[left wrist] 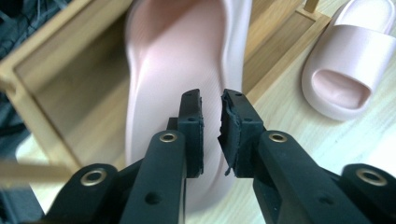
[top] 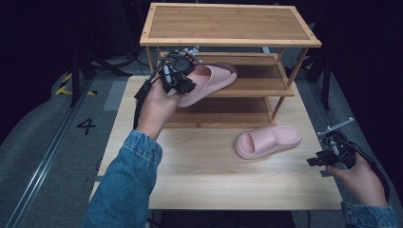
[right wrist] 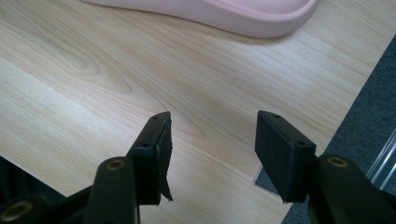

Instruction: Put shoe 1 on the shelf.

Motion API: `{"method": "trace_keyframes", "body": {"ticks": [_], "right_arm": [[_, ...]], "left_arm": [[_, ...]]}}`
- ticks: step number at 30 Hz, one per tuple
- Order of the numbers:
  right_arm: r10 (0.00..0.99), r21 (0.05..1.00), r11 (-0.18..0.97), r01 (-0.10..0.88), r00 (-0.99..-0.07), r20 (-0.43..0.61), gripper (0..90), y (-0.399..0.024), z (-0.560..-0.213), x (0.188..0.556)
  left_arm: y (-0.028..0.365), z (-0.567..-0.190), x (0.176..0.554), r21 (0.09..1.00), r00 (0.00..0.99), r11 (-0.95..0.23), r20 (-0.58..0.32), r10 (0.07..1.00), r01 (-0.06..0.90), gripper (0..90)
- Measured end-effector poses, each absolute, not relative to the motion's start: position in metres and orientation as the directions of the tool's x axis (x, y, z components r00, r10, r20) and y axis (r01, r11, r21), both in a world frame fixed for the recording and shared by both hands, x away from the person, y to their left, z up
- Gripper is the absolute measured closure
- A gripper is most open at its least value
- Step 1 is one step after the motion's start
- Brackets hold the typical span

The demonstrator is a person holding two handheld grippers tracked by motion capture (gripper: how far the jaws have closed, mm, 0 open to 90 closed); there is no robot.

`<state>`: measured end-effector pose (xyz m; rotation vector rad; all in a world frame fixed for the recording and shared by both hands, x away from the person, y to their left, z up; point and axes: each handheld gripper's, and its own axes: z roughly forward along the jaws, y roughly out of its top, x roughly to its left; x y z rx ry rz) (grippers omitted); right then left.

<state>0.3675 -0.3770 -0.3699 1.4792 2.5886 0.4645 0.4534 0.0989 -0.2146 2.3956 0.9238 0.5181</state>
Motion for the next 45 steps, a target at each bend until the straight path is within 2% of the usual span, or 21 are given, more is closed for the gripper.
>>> {"method": "trace_keyframes", "body": {"ticks": [5,8,13,21,31,38,45], "right_arm": [[0.851,0.334,0.484,0.809,-0.524,0.038,48.1,-0.373,-0.369,0.37],[0.851,0.331,0.484,0.811,-0.524,0.04,48.1,-0.37,-0.369,0.37],[0.853,0.328,0.481,0.813,-0.52,0.041,48.2,-0.371,-0.37,0.37],[0.853,0.321,0.481,0.816,-0.52,0.042,48.3,-0.37,-0.372,0.371],[0.856,0.316,0.478,0.82,-0.515,0.042,48.2,-0.371,-0.373,0.371],[0.853,0.314,0.482,0.818,-0.52,0.043,48.0,-0.369,-0.373,0.371],[0.853,0.32,0.481,0.816,-0.52,0.041,48.2,-0.372,-0.372,0.37]], "left_arm": [[0.126,-0.225,0.451,0.607,0.654,-0.587,0.141,0.743,0.536,78.7],[0.142,-0.233,0.457,0.594,0.619,-0.57,0.148,0.771,0.568,83.1],[0.166,-0.251,0.472,0.564,0.578,-0.524,0.099,0.81,0.638,89.0],[0.173,-0.268,0.479,0.548,0.574,-0.497,0.036,0.818,0.673,89.4],[0.156,-0.274,0.462,0.574,0.636,-0.526,0.011,0.772,0.628,89.4],[0.11,-0.281,0.441,0.562,0.725,-0.624,0.063,0.686,0.542,89.4],[0.084,-0.285,0.429,0.551,0.775,-0.666,0.052,0.629,0.503,89.3]]}}
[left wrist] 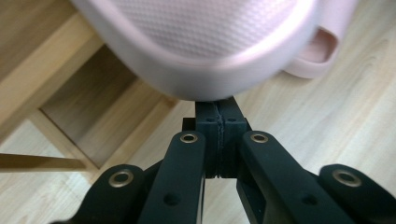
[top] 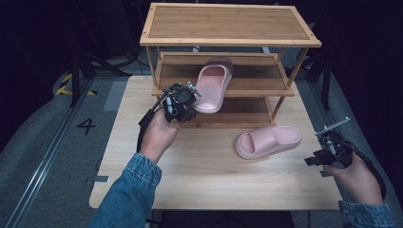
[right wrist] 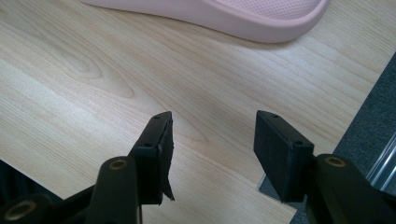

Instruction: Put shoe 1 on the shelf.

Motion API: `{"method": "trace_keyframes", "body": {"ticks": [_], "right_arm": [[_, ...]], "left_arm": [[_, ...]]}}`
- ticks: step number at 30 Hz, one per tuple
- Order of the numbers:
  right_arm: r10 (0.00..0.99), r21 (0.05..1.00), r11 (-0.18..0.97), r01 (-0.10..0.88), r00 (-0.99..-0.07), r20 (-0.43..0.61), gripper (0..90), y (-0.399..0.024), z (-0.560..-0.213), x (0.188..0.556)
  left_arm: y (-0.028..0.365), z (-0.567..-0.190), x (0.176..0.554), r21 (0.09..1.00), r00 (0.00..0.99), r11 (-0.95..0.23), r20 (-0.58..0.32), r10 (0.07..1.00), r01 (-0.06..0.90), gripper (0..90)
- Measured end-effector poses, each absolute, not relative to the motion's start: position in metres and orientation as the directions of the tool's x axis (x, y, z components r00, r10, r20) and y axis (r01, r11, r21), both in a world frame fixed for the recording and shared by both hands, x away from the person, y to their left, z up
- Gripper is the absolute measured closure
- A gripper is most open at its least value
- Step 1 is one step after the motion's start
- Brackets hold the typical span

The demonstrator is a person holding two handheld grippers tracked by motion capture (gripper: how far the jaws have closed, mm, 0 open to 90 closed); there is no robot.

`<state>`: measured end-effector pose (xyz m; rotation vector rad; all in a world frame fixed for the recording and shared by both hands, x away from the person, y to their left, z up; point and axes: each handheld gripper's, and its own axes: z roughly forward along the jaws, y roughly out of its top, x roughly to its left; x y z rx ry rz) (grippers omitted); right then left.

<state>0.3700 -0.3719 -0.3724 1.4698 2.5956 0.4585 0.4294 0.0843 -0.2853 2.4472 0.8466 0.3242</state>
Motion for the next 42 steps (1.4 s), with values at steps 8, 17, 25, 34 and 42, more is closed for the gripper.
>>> {"method": "trace_keyframes", "body": {"ticks": [8,17,25,34,42], "right_arm": [[0.853,0.318,0.484,0.815,-0.521,0.039,48.3,-0.371,-0.373,0.37],[0.842,0.312,0.501,0.807,-0.538,0.04,48.5,-0.364,-0.374,0.37],[0.843,0.315,0.498,0.808,-0.536,0.041,48.5,-0.367,-0.374,0.369],[0.845,0.319,0.495,0.808,-0.534,0.042,48.6,-0.369,-0.373,0.368],[0.846,0.318,0.49,0.811,-0.53,0.048,48.5,-0.37,-0.375,0.368]], "left_arm": [[0.079,-0.269,0.404,0.596,0.805,-0.677,0.086,0.587,0.431,89.3],[0.061,-0.267,0.417,0.605,0.81,-0.674,0.08,0.581,0.423,89.4],[0.039,-0.268,0.436,0.607,0.807,-0.672,0.082,0.585,0.425,89.3],[0.034,-0.267,0.46,0.59,0.774,-0.664,0.101,0.625,0.459,89.4],[0.04,-0.267,0.477,0.589,0.783,-0.658,0.068,0.619,0.469,89.2]]}}
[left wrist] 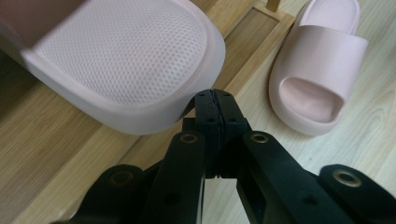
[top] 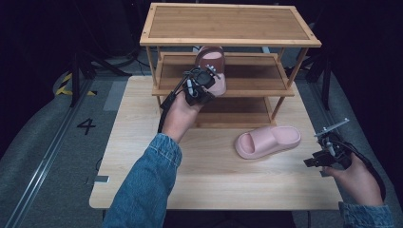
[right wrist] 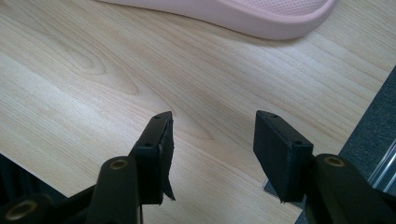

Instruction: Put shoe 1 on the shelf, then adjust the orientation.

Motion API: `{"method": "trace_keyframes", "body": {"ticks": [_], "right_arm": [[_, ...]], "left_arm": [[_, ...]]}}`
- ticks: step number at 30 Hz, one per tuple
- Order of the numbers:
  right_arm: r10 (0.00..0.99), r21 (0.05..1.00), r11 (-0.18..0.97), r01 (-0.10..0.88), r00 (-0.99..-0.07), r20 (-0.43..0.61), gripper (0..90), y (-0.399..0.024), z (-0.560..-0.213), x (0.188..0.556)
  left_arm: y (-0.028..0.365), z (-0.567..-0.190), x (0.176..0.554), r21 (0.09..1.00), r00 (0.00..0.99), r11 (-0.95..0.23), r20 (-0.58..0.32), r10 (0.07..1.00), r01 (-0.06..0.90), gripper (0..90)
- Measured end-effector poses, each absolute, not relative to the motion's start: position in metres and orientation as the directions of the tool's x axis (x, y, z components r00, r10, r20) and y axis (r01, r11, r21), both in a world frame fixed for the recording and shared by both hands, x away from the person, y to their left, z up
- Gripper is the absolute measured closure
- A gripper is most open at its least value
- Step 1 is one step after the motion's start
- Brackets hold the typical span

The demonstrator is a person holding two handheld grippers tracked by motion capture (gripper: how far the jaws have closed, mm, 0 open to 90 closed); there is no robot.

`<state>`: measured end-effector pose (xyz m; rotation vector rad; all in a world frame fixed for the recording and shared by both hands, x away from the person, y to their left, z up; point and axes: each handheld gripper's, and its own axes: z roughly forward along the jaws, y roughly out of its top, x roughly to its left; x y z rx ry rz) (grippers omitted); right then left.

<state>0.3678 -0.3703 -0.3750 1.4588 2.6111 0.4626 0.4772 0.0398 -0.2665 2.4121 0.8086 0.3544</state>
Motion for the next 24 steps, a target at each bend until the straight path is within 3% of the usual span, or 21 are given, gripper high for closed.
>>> {"method": "trace_keyframes", "body": {"ticks": [11,17,24], "right_arm": [[0.853,0.324,0.477,0.817,-0.52,0.054,49.4,-0.373,-0.378,0.37],[0.846,0.334,0.485,0.808,-0.53,0.052,54.2,-0.371,-0.378,0.373],[0.838,0.37,0.492,0.788,-0.544,0.046,62.9,-0.365,-0.374,0.377]], "left_arm": [[0.048,-0.256,0.449,0.587,0.843,-0.689,0.021,0.537,0.425,81.4],[0.068,-0.253,0.42,0.552,0.88,-0.733,-0.004,0.475,0.398,77.3],[0.095,-0.261,0.402,0.501,0.88,-0.754,-0.035,0.474,0.425,76.1]]}}
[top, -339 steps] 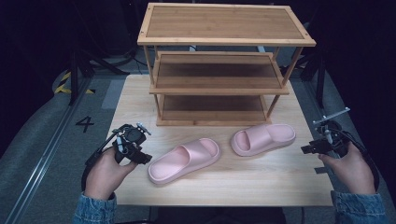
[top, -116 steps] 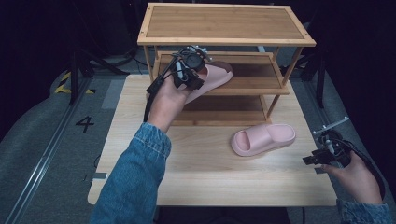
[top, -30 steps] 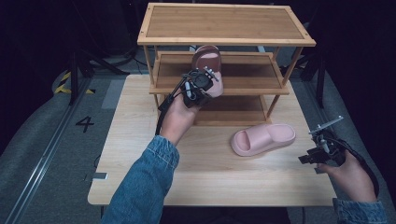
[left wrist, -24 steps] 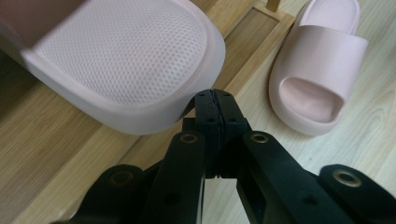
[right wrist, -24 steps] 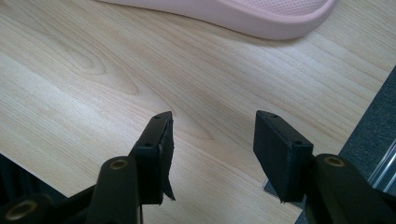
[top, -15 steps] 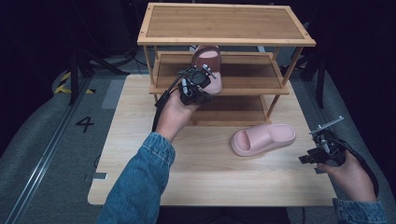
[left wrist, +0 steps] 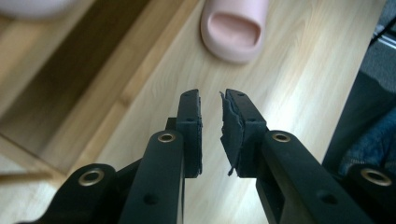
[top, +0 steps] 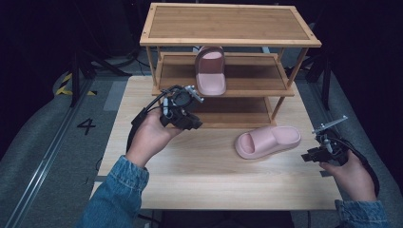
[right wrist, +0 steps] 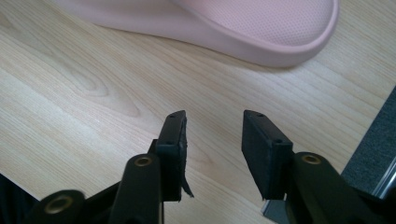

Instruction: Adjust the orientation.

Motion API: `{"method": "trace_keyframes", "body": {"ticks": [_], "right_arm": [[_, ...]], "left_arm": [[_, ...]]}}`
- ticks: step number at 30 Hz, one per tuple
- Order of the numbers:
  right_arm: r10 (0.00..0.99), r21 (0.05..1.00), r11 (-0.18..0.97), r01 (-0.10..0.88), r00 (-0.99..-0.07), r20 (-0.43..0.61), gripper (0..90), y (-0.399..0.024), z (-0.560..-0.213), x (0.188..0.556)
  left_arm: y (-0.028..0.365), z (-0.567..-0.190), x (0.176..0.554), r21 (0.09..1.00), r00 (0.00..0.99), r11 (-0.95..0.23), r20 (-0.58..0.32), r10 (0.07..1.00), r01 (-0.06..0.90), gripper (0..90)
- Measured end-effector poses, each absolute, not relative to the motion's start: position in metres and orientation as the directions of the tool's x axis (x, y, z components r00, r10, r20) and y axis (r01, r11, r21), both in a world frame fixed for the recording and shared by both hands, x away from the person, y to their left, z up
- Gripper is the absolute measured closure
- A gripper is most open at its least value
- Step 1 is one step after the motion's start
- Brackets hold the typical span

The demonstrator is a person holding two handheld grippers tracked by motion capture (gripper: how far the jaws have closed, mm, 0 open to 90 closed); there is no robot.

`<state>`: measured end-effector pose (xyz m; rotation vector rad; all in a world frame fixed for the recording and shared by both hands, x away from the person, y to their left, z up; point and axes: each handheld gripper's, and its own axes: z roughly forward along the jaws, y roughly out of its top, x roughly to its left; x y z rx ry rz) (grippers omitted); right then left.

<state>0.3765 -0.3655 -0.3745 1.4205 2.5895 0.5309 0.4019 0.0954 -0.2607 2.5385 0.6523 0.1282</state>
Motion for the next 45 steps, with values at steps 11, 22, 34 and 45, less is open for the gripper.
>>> {"method": "trace_keyframes", "body": {"ticks": [11,22,34,45], "right_arm": [[0.827,0.364,0.513,0.777,-0.562,0.033,81.1,-0.362,-0.377,0.385],[0.842,0.382,0.482,0.788,-0.538,0.049,90.0,-0.372,-0.378,0.407],[0.811,0.35,0.543,0.763,-0.585,0.019,90.0,-0.355,-0.381,0.444],[0.825,0.357,0.532,0.768,-0.564,-0.017,89.1,-0.352,-0.391,0.48]], "left_arm": [[0.126,-0.297,0.402,0.413,0.871,-0.779,-0.083,0.484,0.472,70.0],[0.152,-0.342,0.391,0.408,0.812,-0.716,-0.129,0.569,0.566,60.1],[0.181,-0.367,0.382,0.403,0.696,-0.595,-0.169,0.698,0.695,45.7],[0.208,-0.376,0.37,0.422,0.647,-0.548,-0.133,0.751,0.722,37.9]]}}
